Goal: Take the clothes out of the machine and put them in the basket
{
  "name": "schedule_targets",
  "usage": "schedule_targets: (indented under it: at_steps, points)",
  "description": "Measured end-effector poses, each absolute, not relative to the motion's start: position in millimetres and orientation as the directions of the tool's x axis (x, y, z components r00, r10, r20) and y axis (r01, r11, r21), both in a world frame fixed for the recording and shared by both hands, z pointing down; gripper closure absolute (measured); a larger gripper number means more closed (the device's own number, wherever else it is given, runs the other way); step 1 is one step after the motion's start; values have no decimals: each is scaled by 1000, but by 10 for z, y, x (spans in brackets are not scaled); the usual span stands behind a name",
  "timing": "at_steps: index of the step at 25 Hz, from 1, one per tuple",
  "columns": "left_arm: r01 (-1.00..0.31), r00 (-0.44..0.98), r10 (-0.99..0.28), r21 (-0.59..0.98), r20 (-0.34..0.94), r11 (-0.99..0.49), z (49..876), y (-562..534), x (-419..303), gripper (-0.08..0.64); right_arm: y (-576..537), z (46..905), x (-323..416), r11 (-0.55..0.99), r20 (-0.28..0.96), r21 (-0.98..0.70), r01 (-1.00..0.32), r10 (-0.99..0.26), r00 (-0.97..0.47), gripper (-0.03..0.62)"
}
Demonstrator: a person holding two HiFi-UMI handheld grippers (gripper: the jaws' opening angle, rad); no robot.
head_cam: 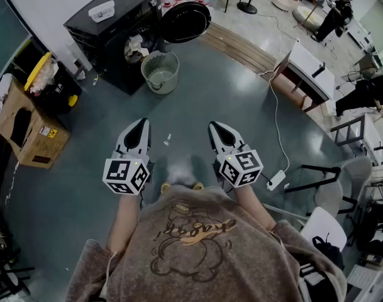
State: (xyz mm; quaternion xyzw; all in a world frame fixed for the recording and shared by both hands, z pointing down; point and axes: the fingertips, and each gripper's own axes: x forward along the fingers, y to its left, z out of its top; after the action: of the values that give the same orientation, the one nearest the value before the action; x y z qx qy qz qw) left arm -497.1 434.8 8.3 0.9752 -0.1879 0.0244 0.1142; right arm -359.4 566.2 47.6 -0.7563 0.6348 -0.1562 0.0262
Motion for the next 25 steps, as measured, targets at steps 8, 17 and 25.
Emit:
schedule_targets:
  at_steps: [8, 17, 25]
  points:
    - [-345, 938, -331, 227, 98, -911, 170, 4293, -4912, 554, 5578, 500, -3577, -204, 185, -272, -940, -970, 157, 601]
    - [-339, 941, -324, 207, 101, -918, 154, 3859, -5012, 554, 5237, 568, -3656, -246, 199, -295, -923, -961, 192, 601]
    - [-267, 963, -252, 215, 97, -939, 244, 3460, -4873, 554, 4978, 632, -3598, -321, 219, -266, -909, -939, 267, 601]
